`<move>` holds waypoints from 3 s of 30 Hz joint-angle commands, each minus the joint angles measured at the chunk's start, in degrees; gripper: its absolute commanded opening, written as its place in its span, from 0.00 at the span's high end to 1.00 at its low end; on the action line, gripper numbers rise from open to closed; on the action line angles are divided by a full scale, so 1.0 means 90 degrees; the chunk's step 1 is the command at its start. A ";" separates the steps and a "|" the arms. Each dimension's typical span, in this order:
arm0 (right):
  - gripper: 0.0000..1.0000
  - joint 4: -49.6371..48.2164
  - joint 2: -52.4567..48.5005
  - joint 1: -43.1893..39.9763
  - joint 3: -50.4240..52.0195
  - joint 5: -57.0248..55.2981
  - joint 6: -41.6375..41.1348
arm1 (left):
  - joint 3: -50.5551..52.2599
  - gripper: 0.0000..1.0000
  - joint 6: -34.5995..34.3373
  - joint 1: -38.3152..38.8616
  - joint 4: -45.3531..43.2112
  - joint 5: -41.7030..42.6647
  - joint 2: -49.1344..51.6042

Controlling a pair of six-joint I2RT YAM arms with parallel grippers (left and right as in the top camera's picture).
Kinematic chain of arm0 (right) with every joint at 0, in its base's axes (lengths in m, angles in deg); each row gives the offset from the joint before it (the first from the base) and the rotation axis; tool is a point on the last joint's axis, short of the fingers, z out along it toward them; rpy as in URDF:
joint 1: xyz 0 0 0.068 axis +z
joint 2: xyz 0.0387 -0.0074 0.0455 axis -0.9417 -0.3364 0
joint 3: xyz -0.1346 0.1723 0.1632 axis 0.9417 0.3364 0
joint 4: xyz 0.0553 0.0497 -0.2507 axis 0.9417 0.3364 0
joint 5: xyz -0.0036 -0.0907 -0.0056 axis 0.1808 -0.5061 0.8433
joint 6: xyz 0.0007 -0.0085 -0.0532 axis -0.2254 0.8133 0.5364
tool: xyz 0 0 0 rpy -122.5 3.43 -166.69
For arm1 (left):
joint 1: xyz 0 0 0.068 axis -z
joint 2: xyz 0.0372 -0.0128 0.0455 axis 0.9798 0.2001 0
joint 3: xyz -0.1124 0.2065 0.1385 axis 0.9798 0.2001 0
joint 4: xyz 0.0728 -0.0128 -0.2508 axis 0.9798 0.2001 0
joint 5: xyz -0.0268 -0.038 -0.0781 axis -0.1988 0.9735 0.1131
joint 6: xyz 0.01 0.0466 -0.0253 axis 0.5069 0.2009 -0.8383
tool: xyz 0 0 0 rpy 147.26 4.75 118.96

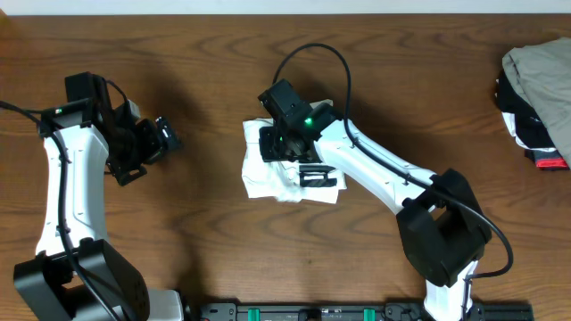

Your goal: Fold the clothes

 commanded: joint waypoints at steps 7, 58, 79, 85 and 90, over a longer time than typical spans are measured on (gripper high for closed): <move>0.48 -0.0605 -0.0070 0.0185 -0.0109 0.0840 0.0214 | -0.0083 0.02 -0.0036 -0.0015 0.0017 0.0058 0.0002; 0.40 0.0908 -0.0287 -0.1860 -0.0291 0.1049 -0.1005 | -0.0083 0.02 -0.0036 -0.0015 0.0017 0.0058 0.0002; 0.99 -0.0359 -0.0381 -0.1302 -0.0289 0.1049 -0.1321 | -0.0083 0.02 -0.0036 -0.0015 0.0017 0.0058 0.0002; 0.99 -0.1294 -0.0384 -0.1022 -0.0289 0.1042 -0.1625 | -0.0083 0.02 -0.0036 -0.0015 0.0017 0.0058 0.0002; 0.98 -0.1948 -0.0396 -0.0804 -0.0289 0.1039 -0.2023 | -0.0083 0.02 -0.0036 -0.0015 0.0017 0.0058 0.0002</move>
